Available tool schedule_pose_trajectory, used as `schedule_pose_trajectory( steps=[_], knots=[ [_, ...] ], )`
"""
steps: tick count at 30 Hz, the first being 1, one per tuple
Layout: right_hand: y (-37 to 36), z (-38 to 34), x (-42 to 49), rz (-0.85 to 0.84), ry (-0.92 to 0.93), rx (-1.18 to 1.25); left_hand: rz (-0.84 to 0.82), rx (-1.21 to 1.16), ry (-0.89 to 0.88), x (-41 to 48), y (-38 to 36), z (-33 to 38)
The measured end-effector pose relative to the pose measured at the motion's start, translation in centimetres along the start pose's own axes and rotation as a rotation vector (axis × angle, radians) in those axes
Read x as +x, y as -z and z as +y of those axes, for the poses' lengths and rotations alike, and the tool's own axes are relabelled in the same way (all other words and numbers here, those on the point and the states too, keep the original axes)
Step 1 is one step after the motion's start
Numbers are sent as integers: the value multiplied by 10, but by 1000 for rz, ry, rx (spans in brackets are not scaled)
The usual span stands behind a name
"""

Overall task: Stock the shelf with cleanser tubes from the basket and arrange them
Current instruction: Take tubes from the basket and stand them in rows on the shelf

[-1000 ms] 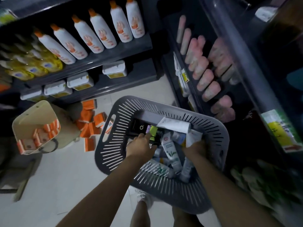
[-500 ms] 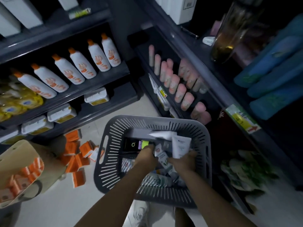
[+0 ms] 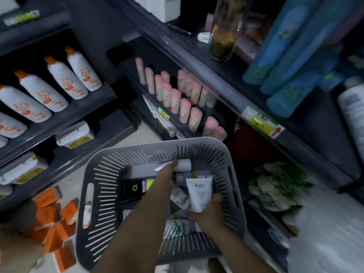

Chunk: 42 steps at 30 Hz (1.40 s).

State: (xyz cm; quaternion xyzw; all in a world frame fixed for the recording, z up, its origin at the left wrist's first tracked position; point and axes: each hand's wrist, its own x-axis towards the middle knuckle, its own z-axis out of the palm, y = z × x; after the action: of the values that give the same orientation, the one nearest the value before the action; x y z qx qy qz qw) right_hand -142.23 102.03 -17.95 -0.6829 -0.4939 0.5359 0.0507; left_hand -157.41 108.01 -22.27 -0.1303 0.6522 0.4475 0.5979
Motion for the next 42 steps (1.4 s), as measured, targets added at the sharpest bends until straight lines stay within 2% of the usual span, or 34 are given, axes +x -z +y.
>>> schedule_pose_trajectory(
  steps=[5, 8, 12, 15, 17, 19, 22, 25, 28, 31, 33, 36, 39, 42],
  knots=[
    [11, -11, -14, -14, 7, -12, -38, -24, -69, -20, 13, -5],
    [19, -39, -34, 21, 8, 46, -143, -52, -154, -65, 30, 11],
    [37, -86, -71, 106, 140, 138, -310, -229, -243, -128, 56, 39],
    [57, -117, -104, 177, 267, 166, -363, -259, -255, -177, 62, 56],
    [74, -135, -128, 211, 333, 170, -375, -160, -303, -209, 60, 70],
    [95, -150, -153, 253, 398, 196, -455, -66, -329, -249, 50, 82],
    [134, -165, -189, 335, 515, 235, -535, 199, -378, -309, 20, 90],
    [176, -170, -226, 402, 593, 277, -554, 391, -515, -370, -20, 80],
    [222, -157, -259, 521, 669, 299, -439, 487, -823, -424, -61, 60],
    [274, -127, -292, 656, 726, 283, -477, 496, -1187, -473, -98, 30],
    [315, -91, -319, 768, 740, 304, -475, 544, -1353, -502, -126, -1],
    [372, -30, -362, 950, 740, 365, -500, 665, -1432, -546, -162, -53],
    [421, 31, -408, 1213, 725, 301, -540, 847, -1477, -585, -195, -108],
    [462, 80, -446, 1305, 722, 321, -590, 946, -1490, -619, -226, -157]
  ],
)
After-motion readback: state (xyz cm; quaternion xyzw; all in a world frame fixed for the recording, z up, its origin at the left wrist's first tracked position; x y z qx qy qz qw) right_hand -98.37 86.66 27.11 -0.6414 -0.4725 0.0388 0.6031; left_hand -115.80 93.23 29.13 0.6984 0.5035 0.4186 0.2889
